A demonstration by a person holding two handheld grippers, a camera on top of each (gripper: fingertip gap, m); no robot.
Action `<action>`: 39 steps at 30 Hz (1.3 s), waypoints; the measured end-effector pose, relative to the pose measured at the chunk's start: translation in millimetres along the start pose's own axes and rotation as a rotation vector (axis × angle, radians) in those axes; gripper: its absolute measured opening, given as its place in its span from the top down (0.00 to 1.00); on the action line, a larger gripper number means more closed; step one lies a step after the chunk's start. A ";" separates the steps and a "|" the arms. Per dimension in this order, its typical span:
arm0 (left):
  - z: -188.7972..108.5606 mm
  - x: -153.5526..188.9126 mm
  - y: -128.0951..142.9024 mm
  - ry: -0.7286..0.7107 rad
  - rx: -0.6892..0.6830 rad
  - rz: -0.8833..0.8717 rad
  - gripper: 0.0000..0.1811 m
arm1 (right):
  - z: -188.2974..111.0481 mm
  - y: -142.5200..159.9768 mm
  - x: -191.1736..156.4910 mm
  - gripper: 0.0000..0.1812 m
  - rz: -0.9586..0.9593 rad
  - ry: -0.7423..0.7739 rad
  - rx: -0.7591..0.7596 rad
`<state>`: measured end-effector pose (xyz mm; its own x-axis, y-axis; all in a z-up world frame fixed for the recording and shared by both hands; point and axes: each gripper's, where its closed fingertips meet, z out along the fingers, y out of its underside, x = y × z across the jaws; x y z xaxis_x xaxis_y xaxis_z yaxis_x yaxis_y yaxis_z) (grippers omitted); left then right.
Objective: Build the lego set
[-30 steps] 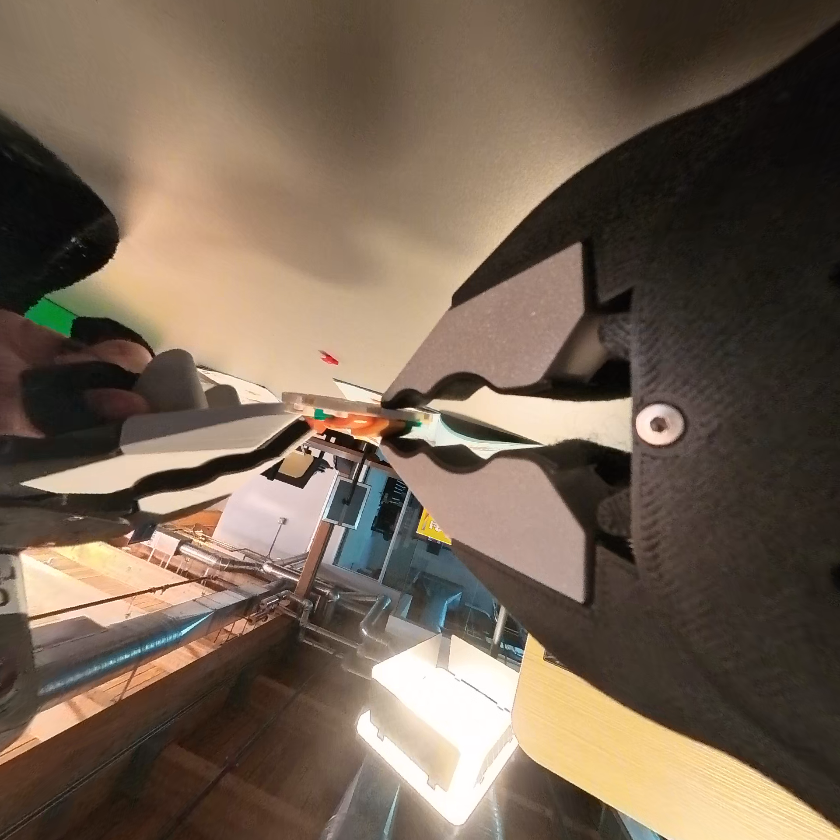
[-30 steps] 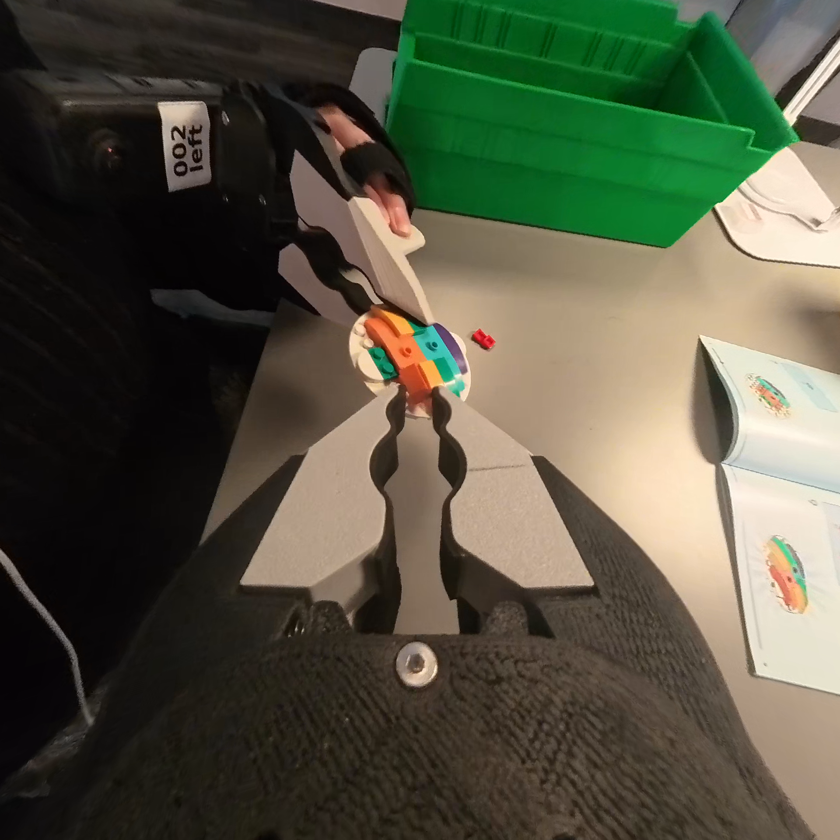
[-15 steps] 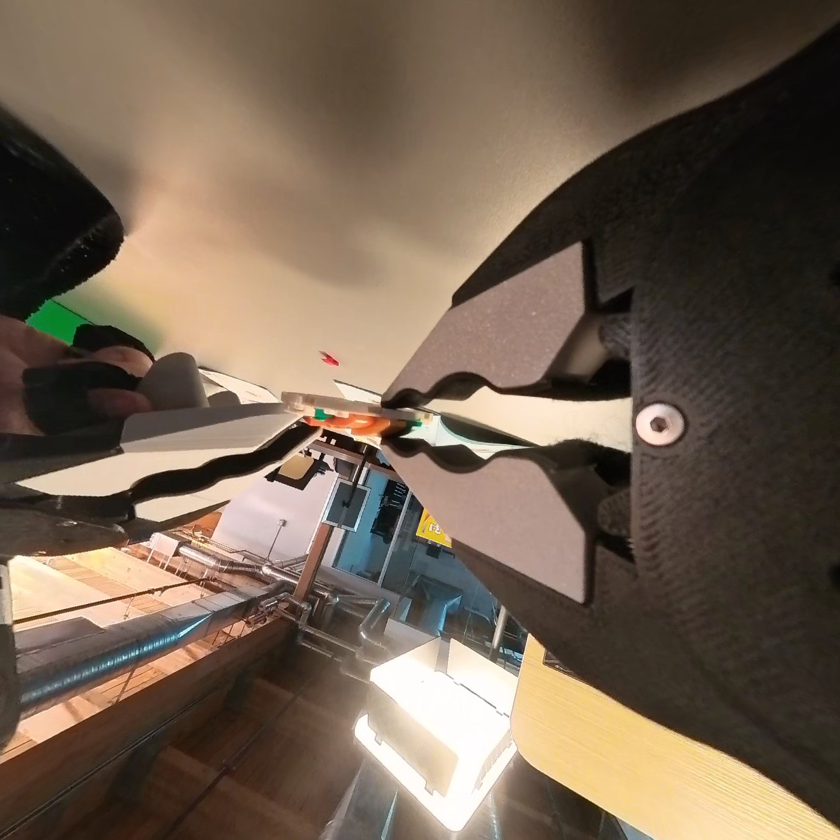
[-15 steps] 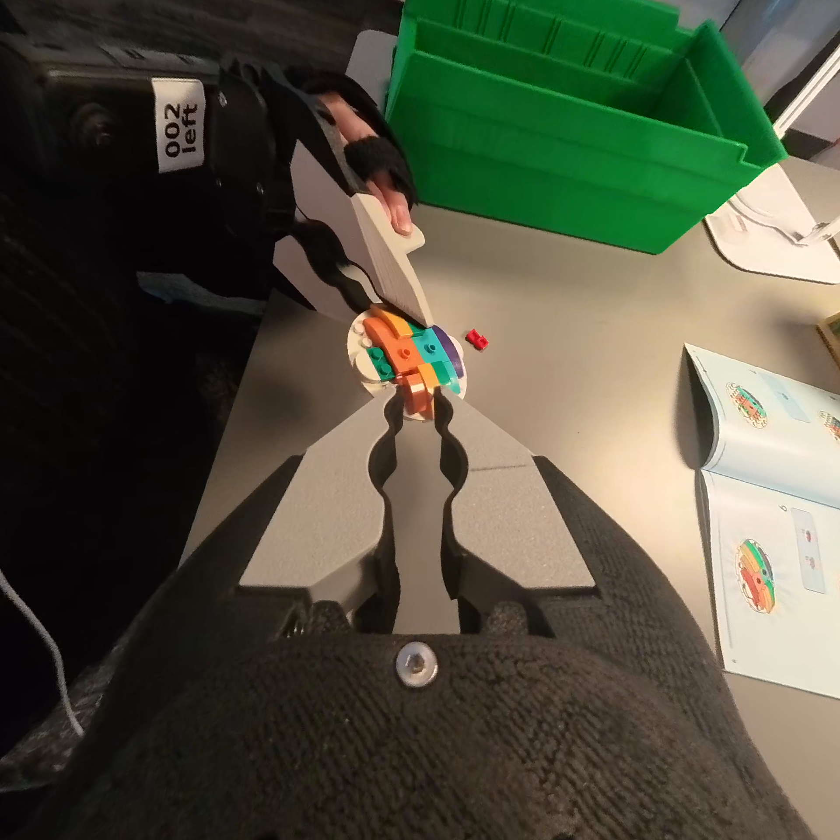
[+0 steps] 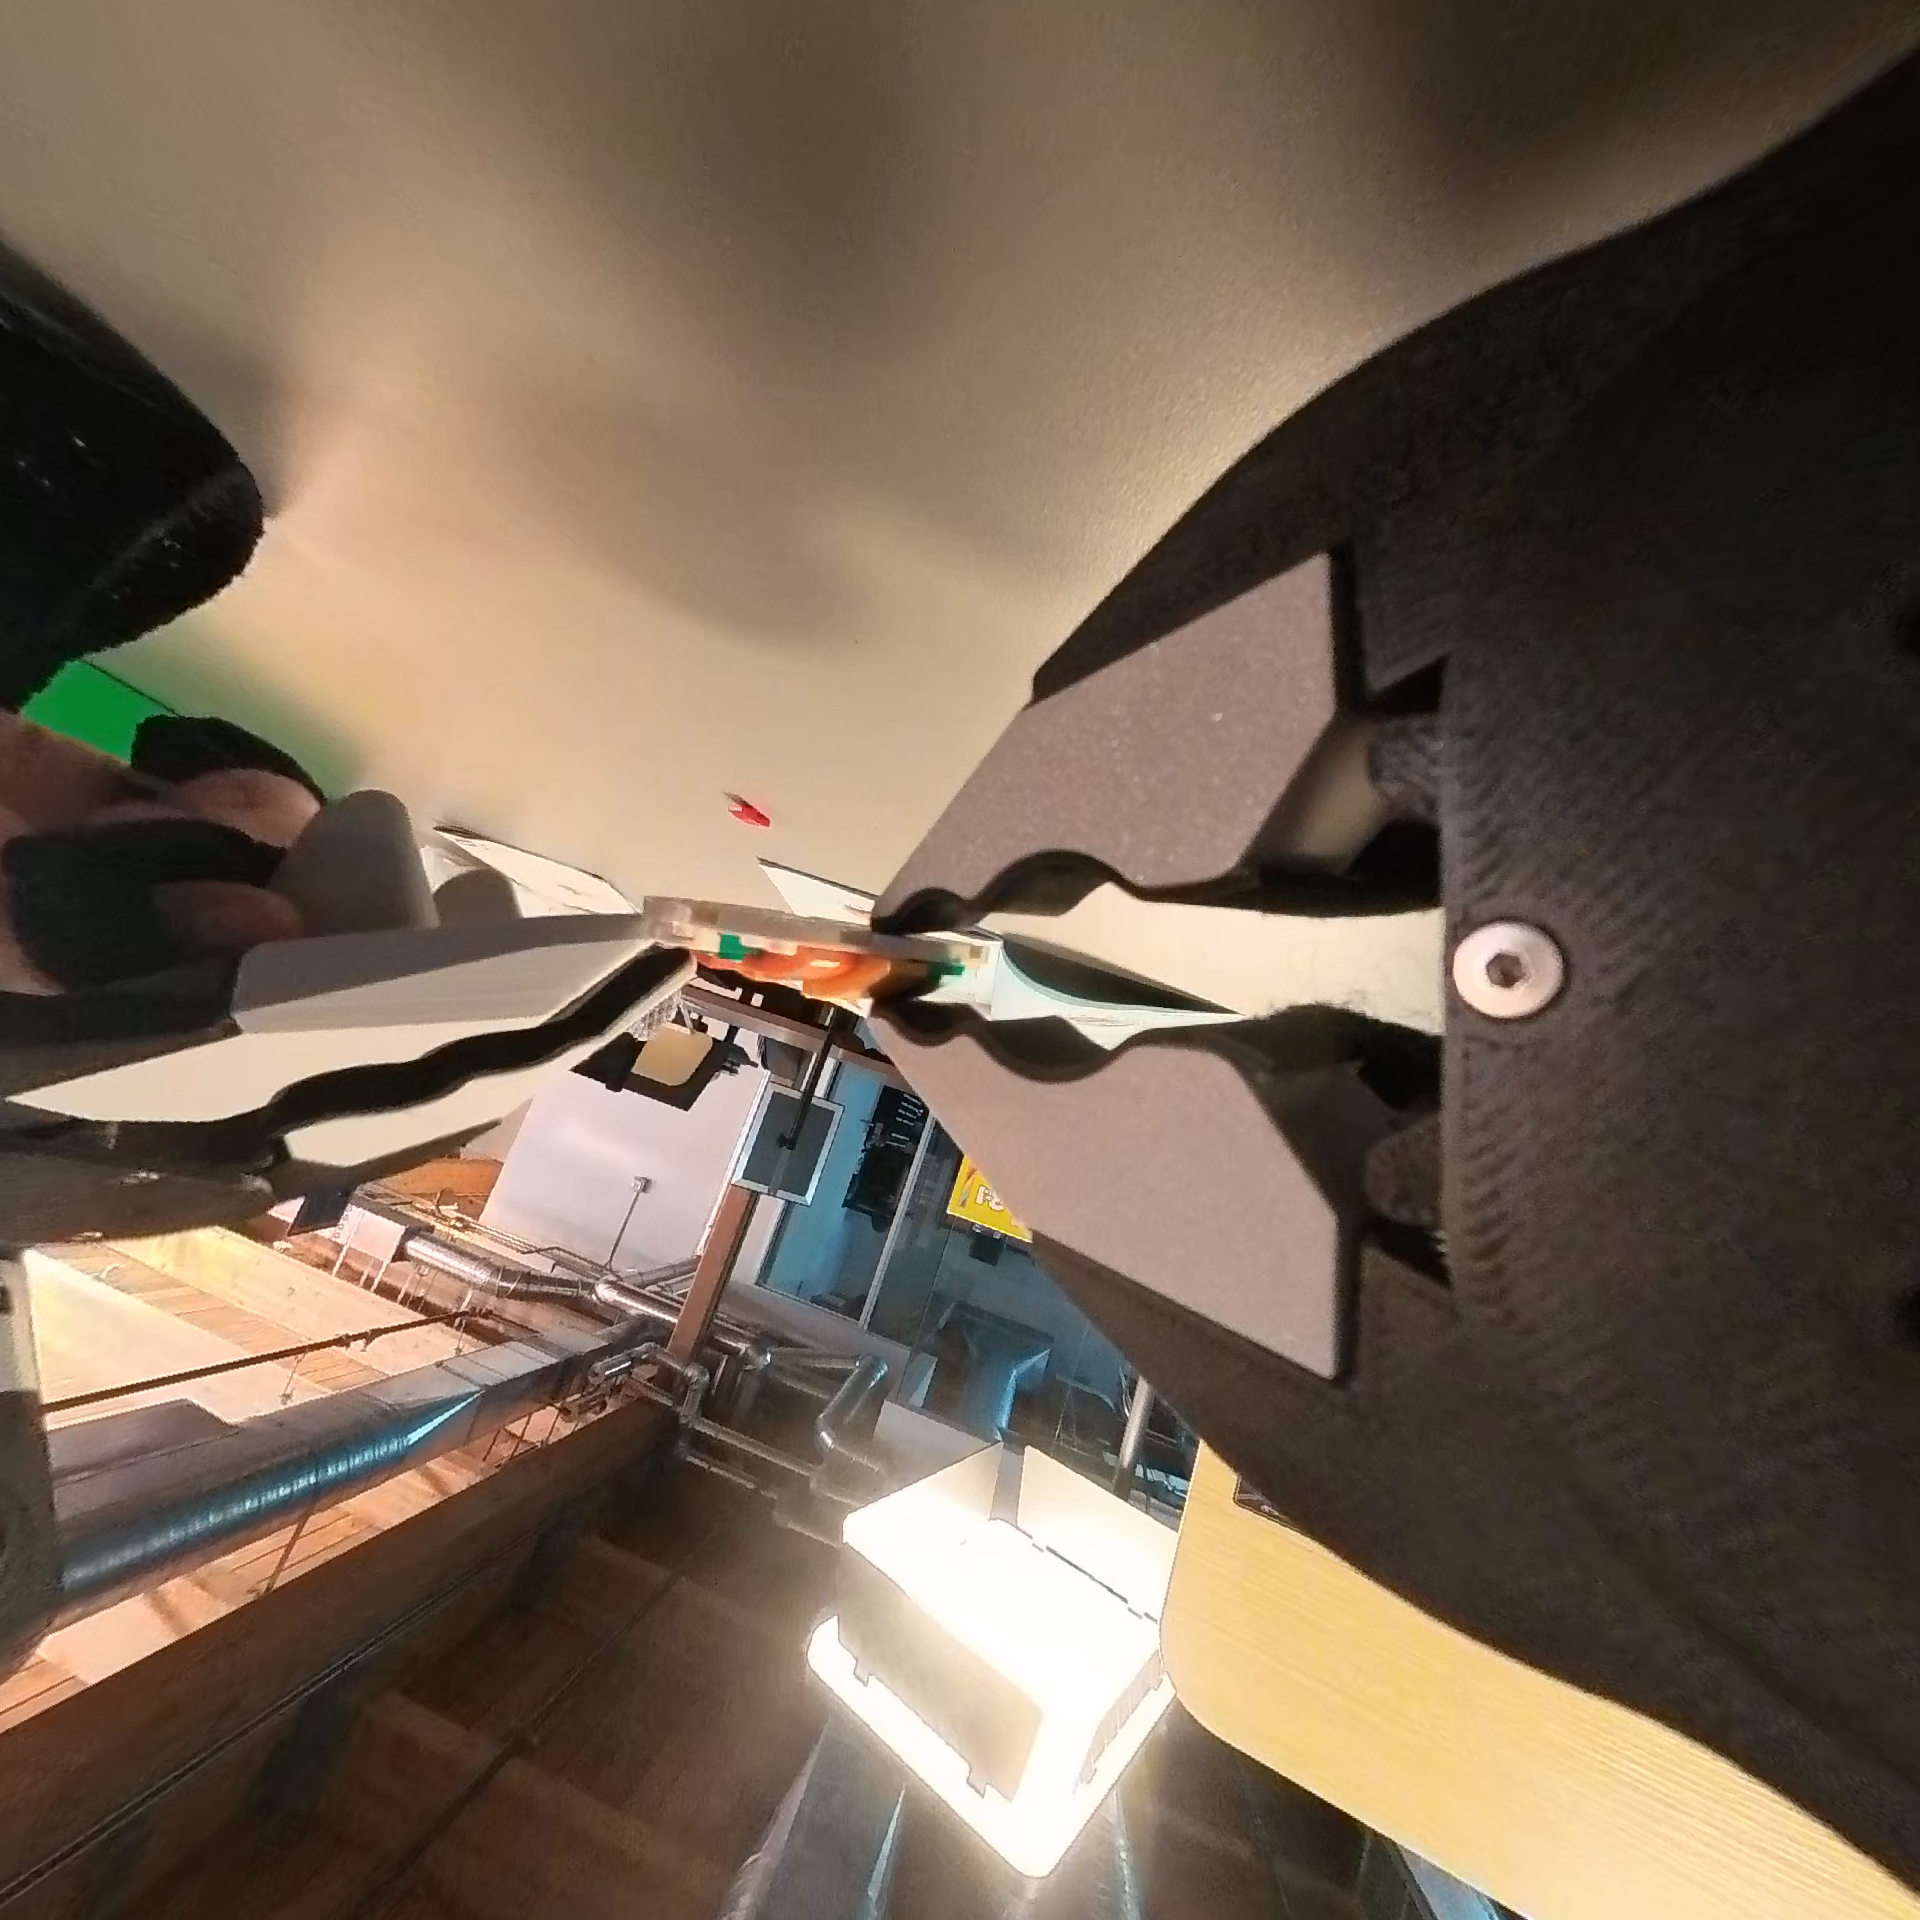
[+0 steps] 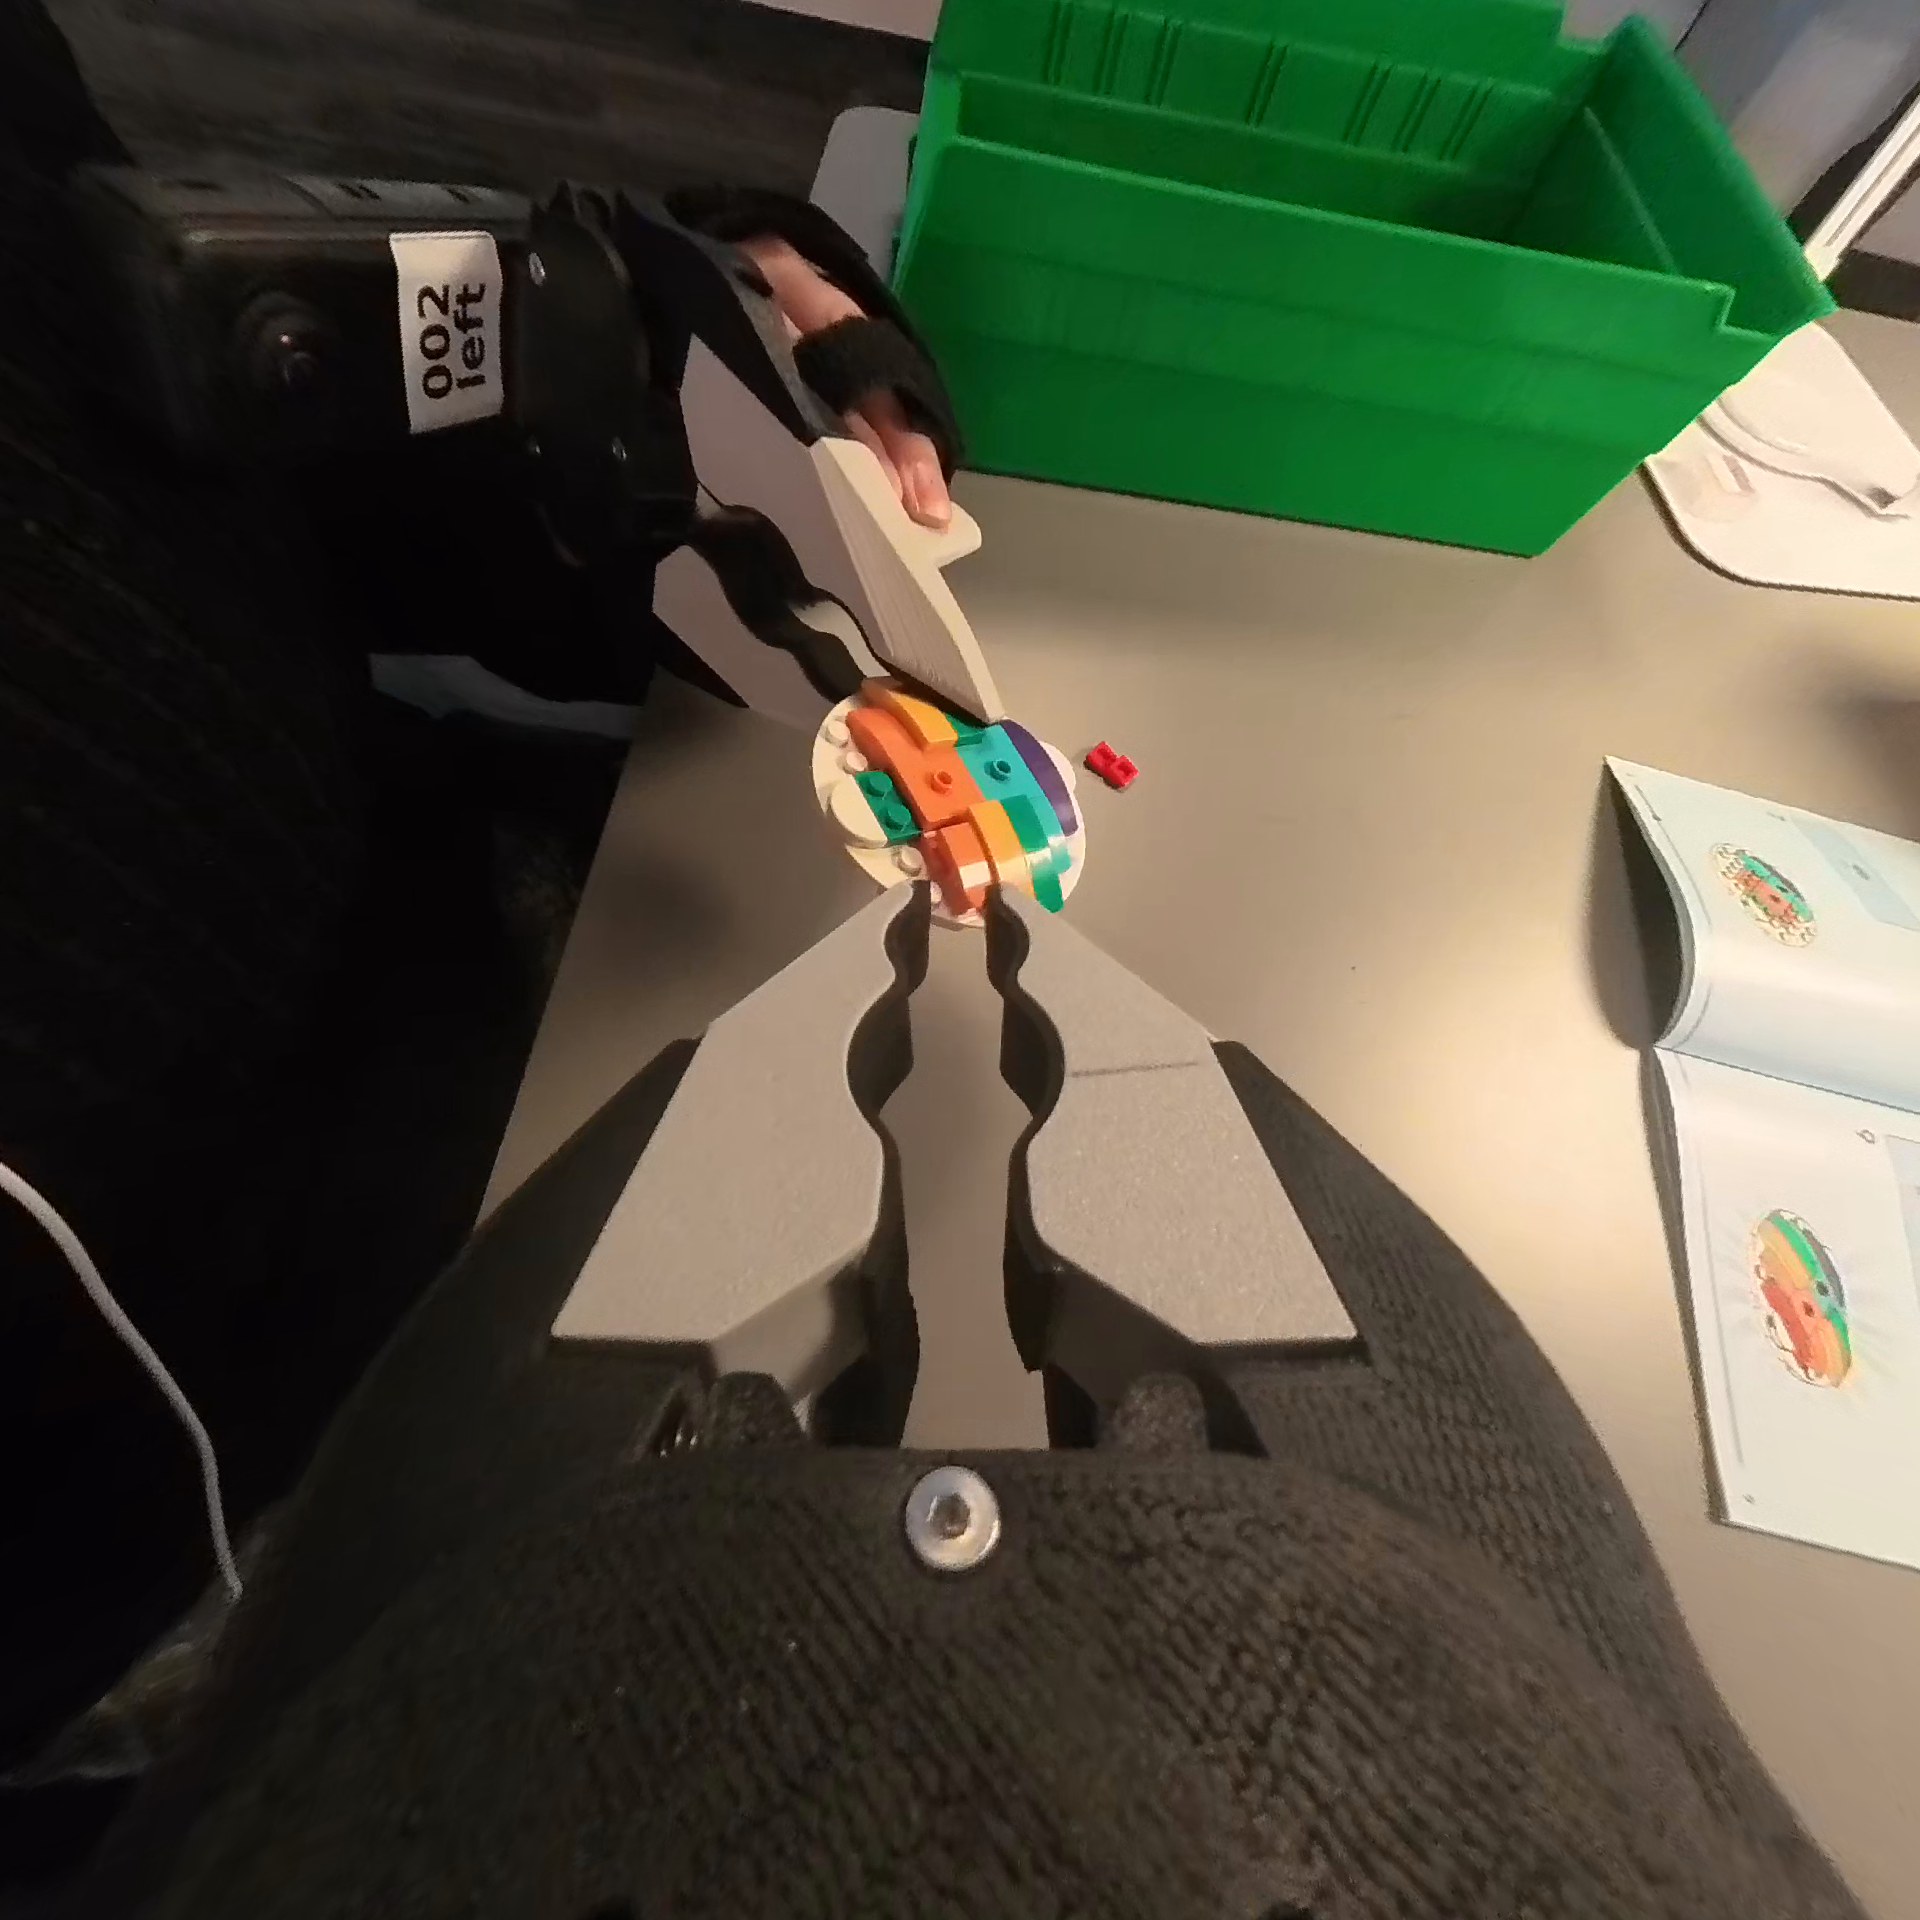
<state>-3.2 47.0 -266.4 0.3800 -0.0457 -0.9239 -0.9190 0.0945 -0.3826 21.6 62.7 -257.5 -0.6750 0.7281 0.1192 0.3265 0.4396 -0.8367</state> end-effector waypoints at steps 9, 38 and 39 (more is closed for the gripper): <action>0.0 -0.5 -0.4 -0.002 0.002 0.002 0.94 | -1.3 1.3 1.0 0.96 0.042 -0.016 -0.004; 1.7 -1.3 2.9 0.007 -0.010 -0.013 0.93 | 5.3 -7.1 -15.1 0.79 -0.485 0.125 0.027; 1.5 -1.7 2.7 0.006 -0.008 -0.015 0.93 | 7.3 -5.3 -12.7 0.79 -0.562 0.173 -0.007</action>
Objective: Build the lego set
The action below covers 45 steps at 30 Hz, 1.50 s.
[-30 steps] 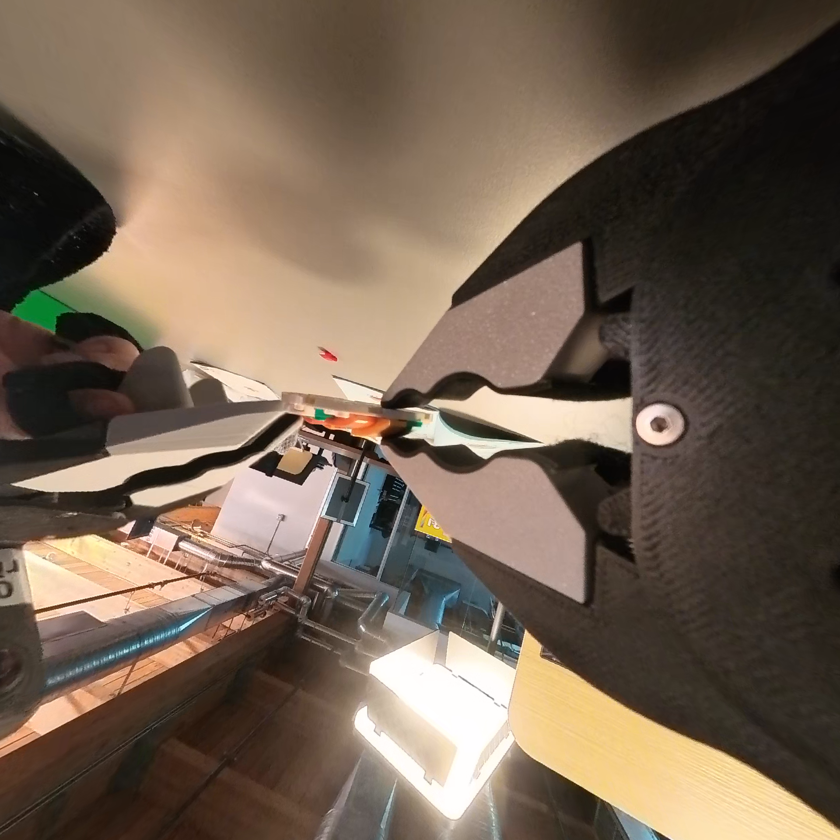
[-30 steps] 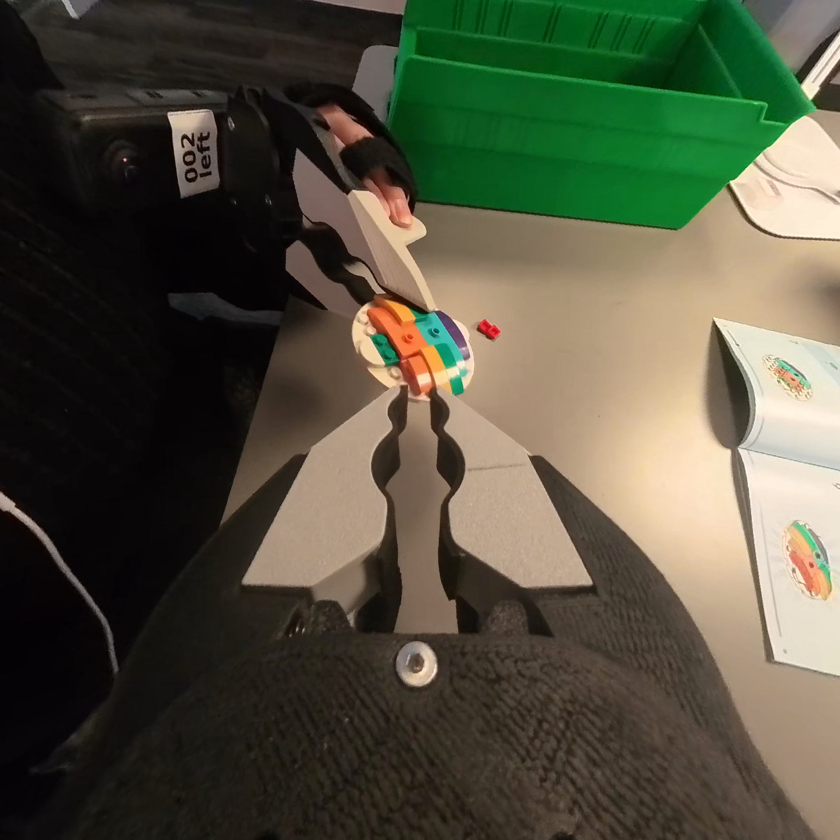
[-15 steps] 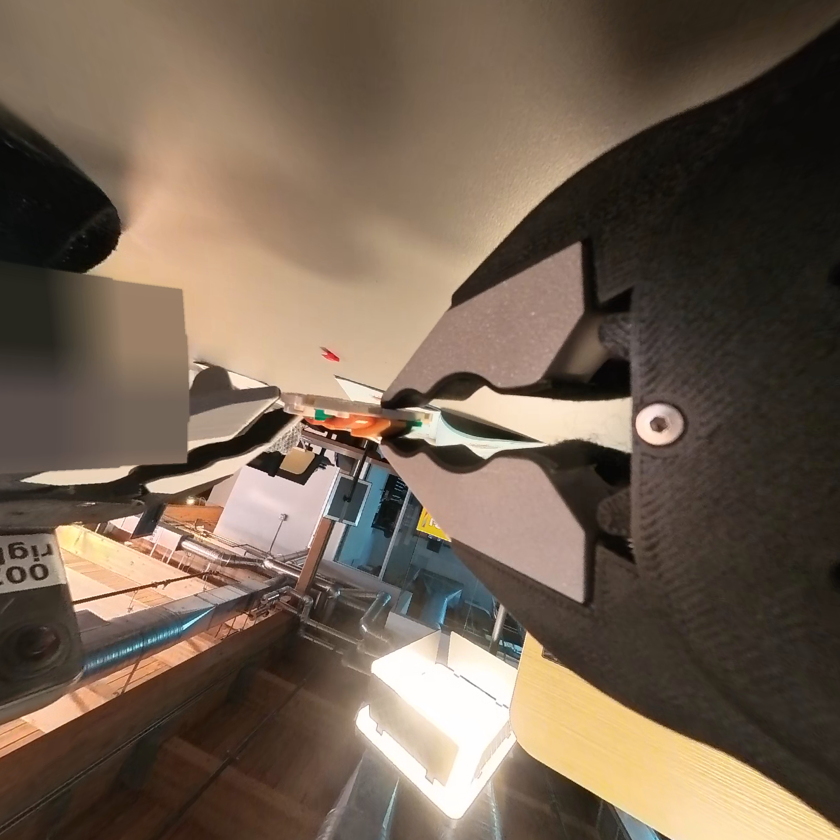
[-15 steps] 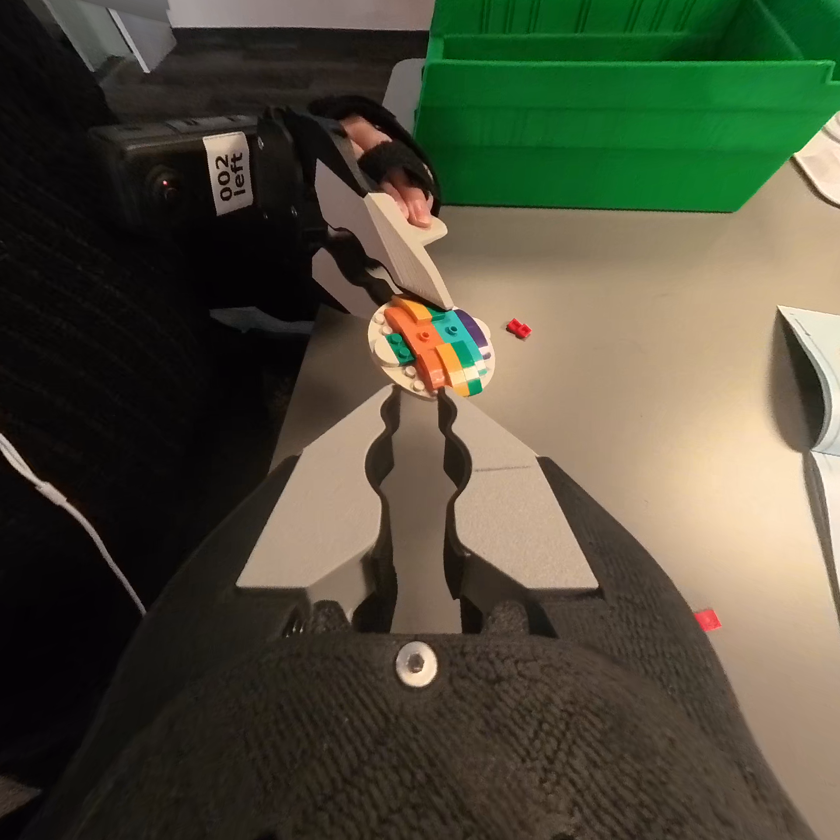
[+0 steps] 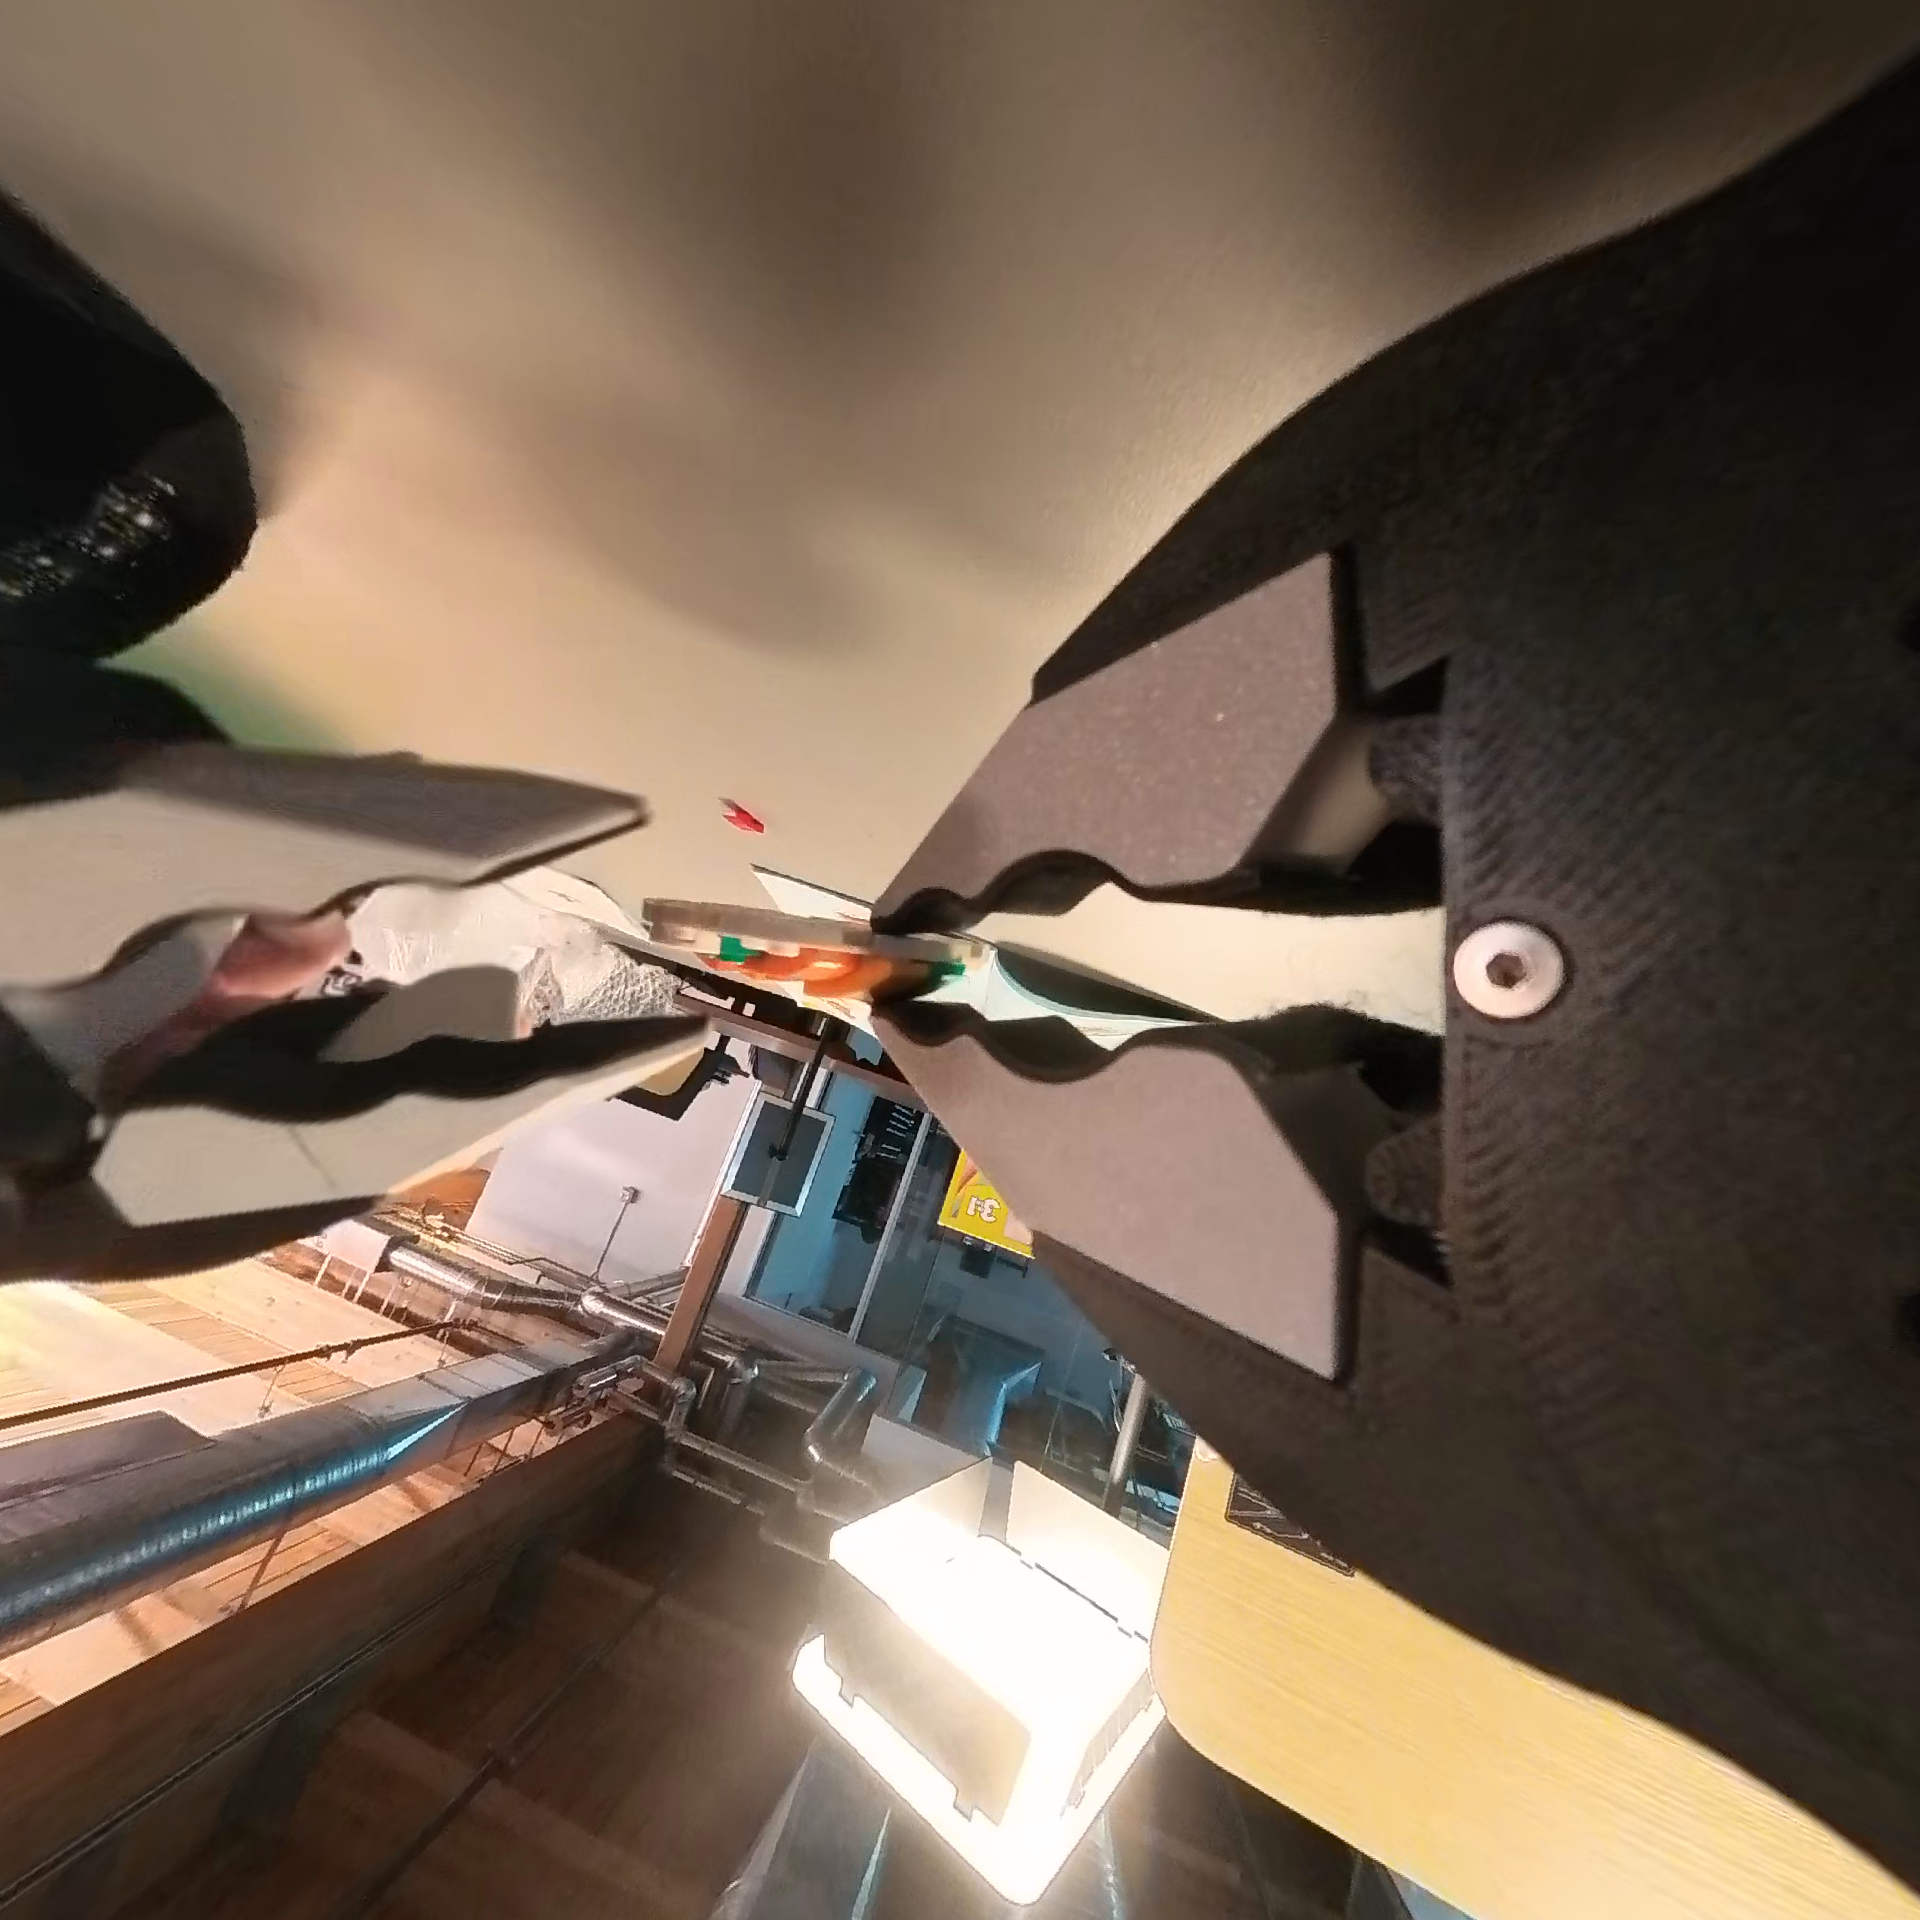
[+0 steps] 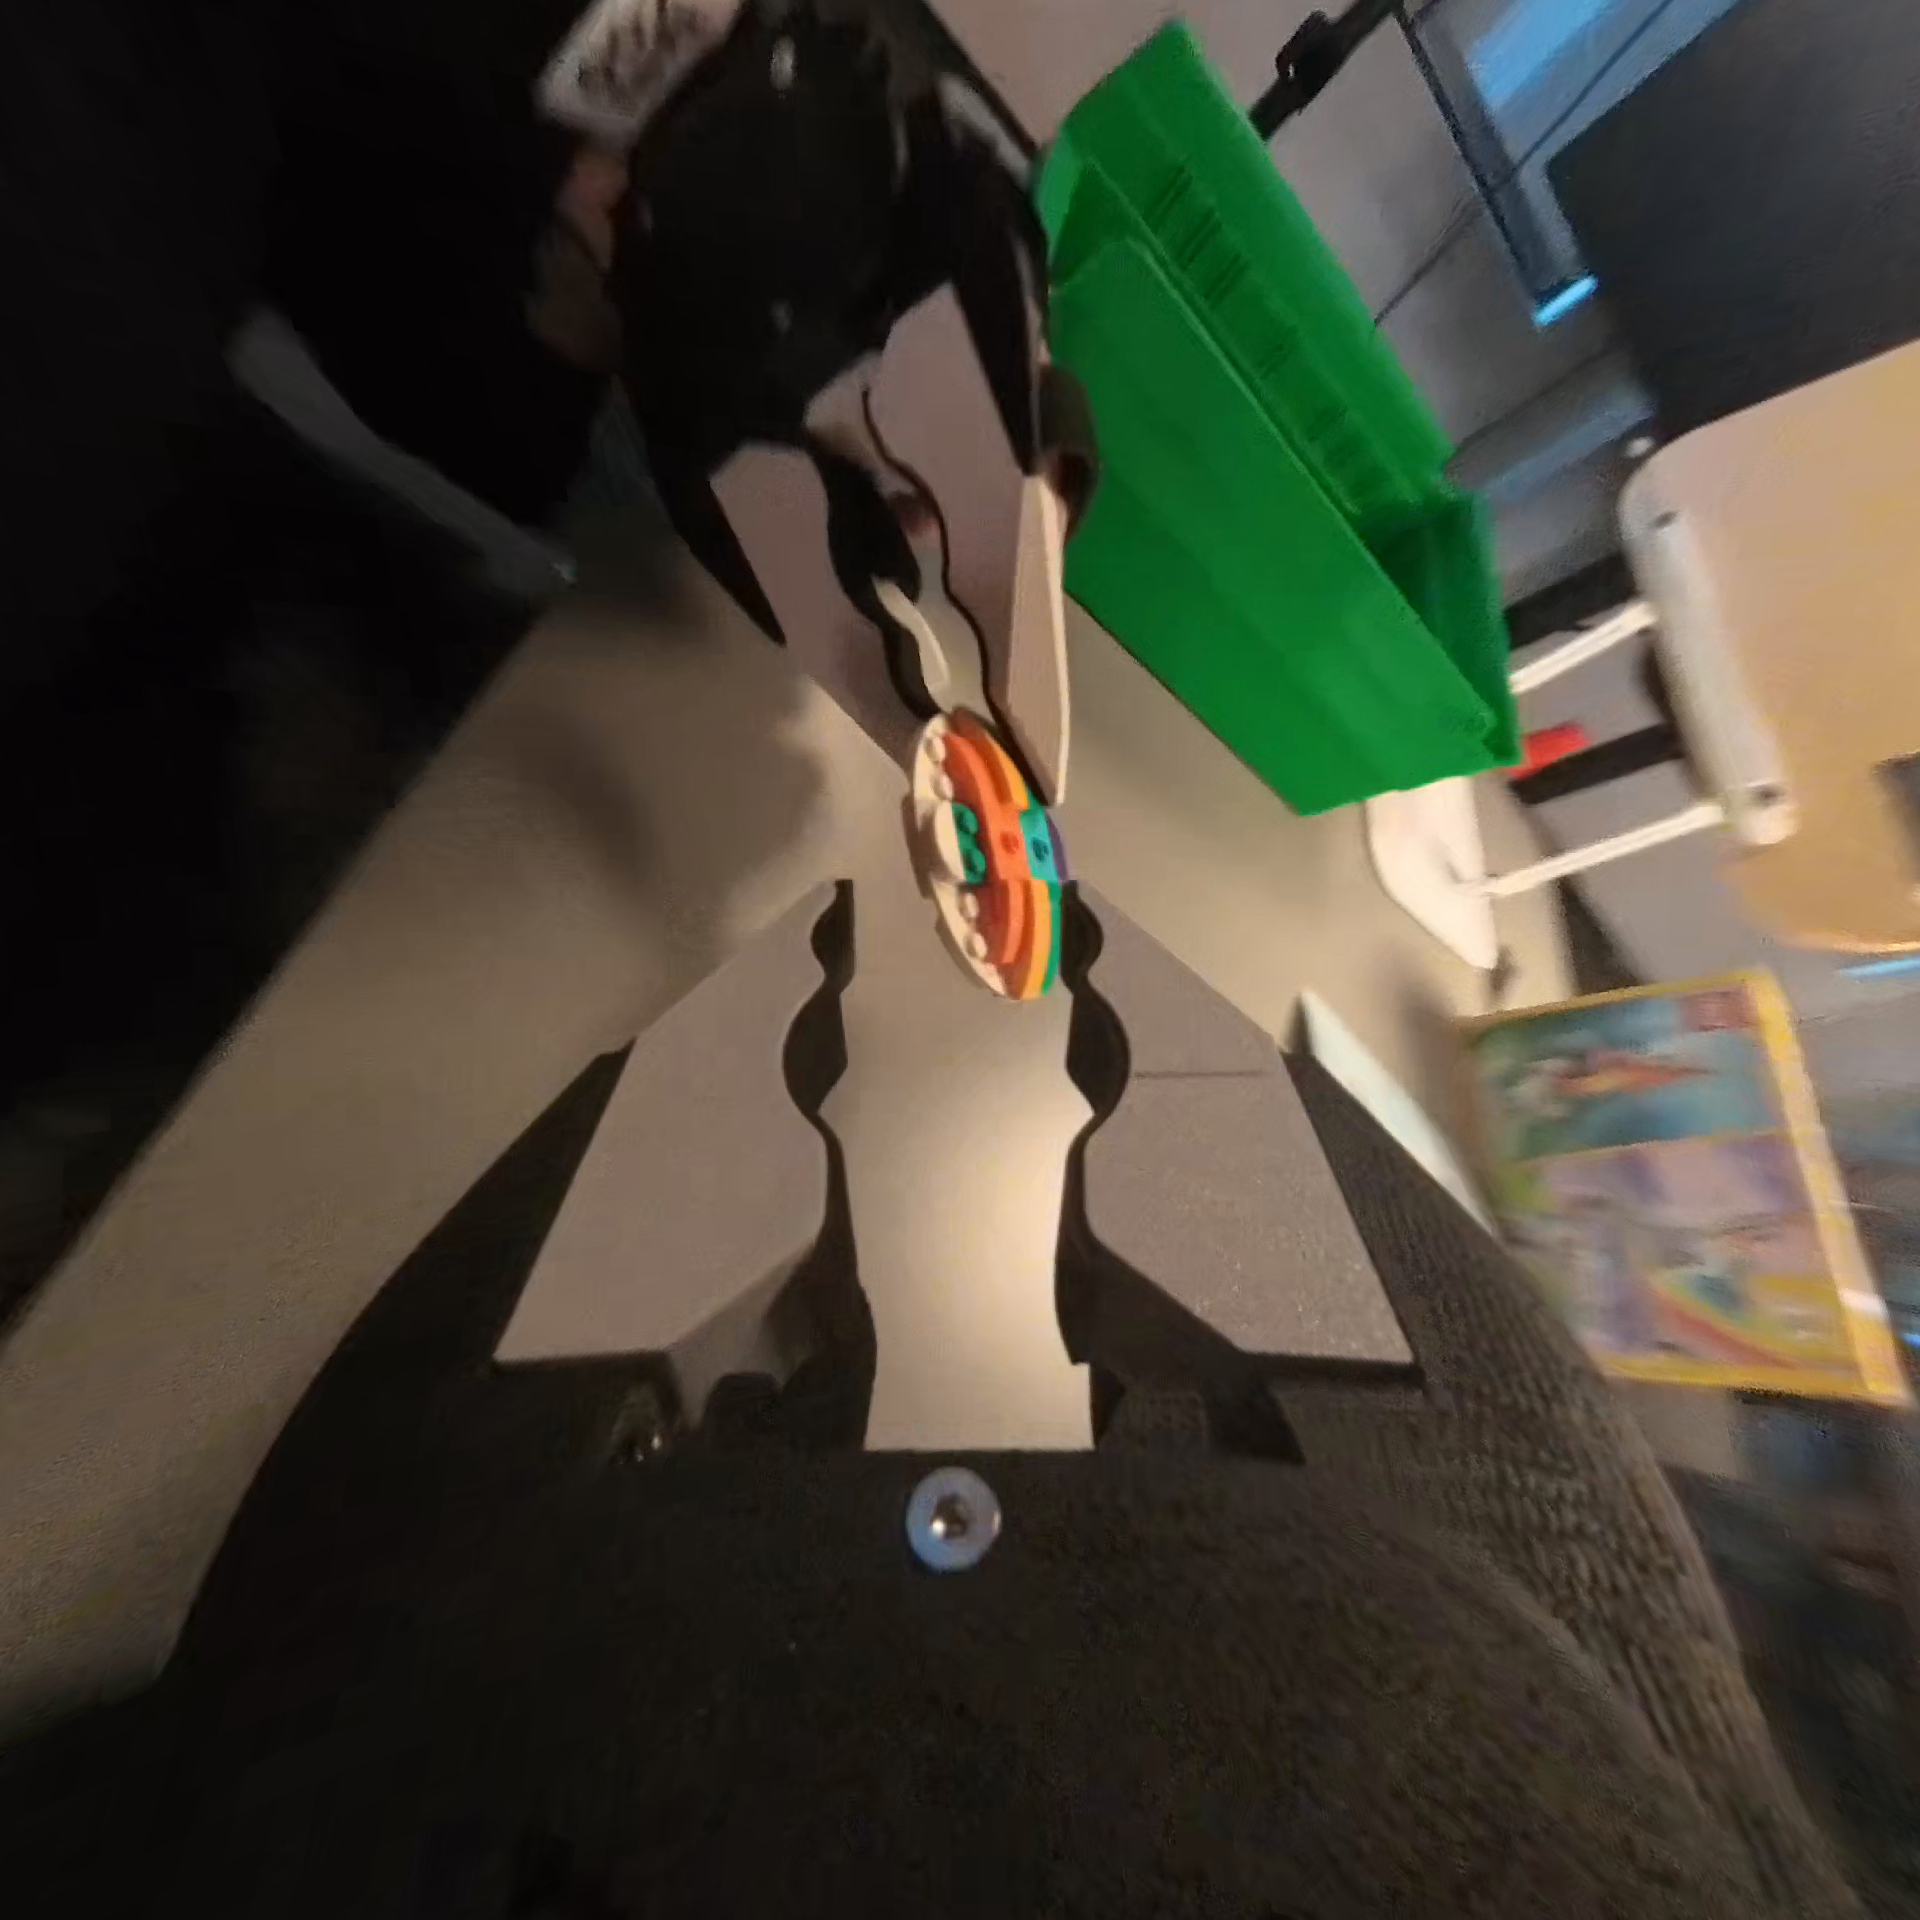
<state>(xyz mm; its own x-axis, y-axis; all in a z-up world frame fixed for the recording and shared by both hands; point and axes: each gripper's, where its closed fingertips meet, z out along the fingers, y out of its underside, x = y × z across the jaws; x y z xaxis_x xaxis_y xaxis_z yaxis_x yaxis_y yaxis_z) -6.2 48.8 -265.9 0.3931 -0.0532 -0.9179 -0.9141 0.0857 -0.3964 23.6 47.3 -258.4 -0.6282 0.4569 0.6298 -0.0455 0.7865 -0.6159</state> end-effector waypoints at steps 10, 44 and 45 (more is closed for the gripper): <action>0.3 2.4 0.1 0.011 -0.003 0.010 0.93 | 8.2 11.8 4.5 0.91 -0.268 0.141 -0.132; 0.7 15.1 2.3 0.114 -0.015 -0.064 0.93 | 12.1 21.5 2.6 0.96 -0.328 0.155 -0.275; 0.9 16.1 2.4 0.120 -0.017 -0.065 0.94 | 12.2 22.2 2.1 0.96 -0.325 0.145 -0.284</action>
